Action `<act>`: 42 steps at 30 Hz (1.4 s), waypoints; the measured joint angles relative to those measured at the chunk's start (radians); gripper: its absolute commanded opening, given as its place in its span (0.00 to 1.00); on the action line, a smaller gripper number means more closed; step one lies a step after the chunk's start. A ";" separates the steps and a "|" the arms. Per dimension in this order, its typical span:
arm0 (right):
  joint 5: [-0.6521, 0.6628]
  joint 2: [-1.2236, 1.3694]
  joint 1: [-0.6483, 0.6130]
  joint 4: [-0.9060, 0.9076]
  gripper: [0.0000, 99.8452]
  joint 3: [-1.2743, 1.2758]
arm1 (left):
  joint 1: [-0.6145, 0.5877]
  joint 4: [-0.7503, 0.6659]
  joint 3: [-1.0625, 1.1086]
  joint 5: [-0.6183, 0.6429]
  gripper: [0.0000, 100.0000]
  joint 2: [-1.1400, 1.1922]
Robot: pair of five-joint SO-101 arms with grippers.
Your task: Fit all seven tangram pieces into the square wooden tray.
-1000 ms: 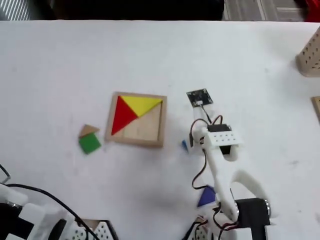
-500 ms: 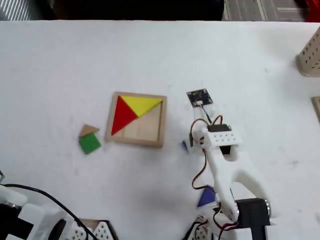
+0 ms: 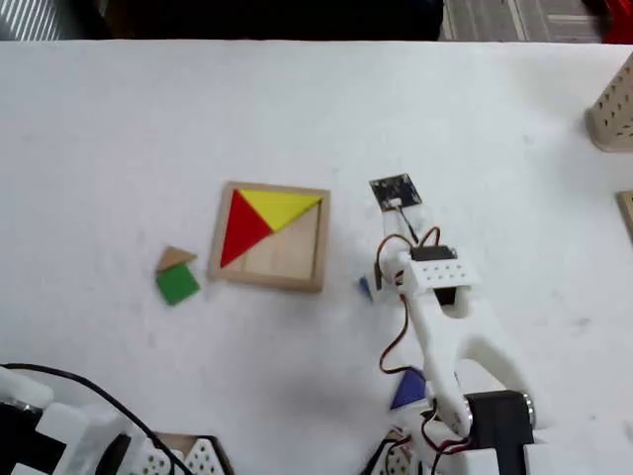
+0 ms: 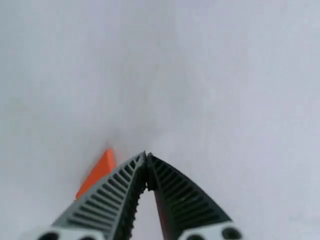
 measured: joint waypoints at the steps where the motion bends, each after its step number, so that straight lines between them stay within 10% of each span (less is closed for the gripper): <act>1: 0.000 0.000 0.000 0.000 0.05 0.000 | 0.000 -0.015 0.017 0.003 0.02 0.000; 29: 0.000 0.000 0.000 0.000 0.05 0.000 | 0.002 -0.213 0.137 0.009 0.02 0.000; 42: 0.038 0.000 0.000 0.000 0.05 0.000 | 0.002 0.058 -0.149 0.009 0.02 0.000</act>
